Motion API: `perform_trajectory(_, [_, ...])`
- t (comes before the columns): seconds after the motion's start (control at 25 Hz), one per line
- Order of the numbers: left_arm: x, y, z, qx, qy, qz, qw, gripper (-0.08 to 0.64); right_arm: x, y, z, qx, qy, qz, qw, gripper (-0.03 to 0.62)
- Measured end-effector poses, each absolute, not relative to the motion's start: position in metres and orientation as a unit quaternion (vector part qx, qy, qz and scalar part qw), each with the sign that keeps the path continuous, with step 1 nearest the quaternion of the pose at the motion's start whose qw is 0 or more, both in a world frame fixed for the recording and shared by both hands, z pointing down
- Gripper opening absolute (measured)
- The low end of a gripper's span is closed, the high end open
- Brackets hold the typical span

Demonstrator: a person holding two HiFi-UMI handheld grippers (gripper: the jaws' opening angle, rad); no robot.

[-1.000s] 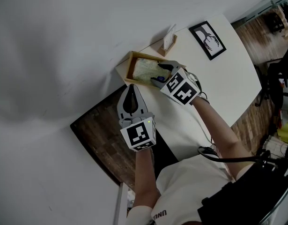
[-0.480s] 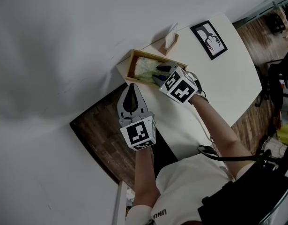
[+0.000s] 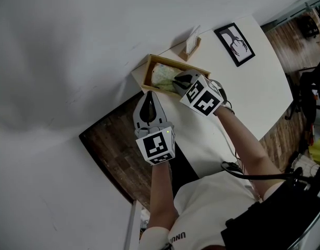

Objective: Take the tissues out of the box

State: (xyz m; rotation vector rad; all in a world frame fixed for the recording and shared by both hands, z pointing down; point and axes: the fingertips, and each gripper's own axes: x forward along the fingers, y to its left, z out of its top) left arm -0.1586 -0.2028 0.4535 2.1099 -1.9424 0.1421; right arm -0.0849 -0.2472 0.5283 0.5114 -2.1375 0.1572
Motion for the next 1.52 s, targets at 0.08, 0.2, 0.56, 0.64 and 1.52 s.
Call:
perform_trajectory(0.08, [-0.158,-0.203,0.454,0.728,-0.671,0.049,0.133,0.012,-0.085,-0.247,0.527,0.209,-0.867,0.066,0.448,0.041])
perform_trajectory(0.2, [-0.159,-0.202,0.455,0.727,-0.671,0.050,0.136,0.012,-0.086,-0.247,0.524,0.211,-0.868,0.065,0.445,0.037])
perform_trajectory(0.56, [-0.160,-0.198,0.456,0.725,-0.673,0.052,0.139,0.012,-0.086,-0.247,0.514,0.223,-0.871,0.060,0.435,0.032])
perform_trajectory(0.64, [-0.160,-0.197,0.455,0.725,-0.674,0.052,0.137,0.012,-0.087,-0.247,0.512,0.224,-0.872,0.060,0.431,0.032])
perform_trajectory(1.52, [-0.160,-0.196,0.441,0.724,-0.677,0.046,0.127,0.012,-0.092,-0.252,0.484,0.237,-0.881,0.049,0.407,0.032])
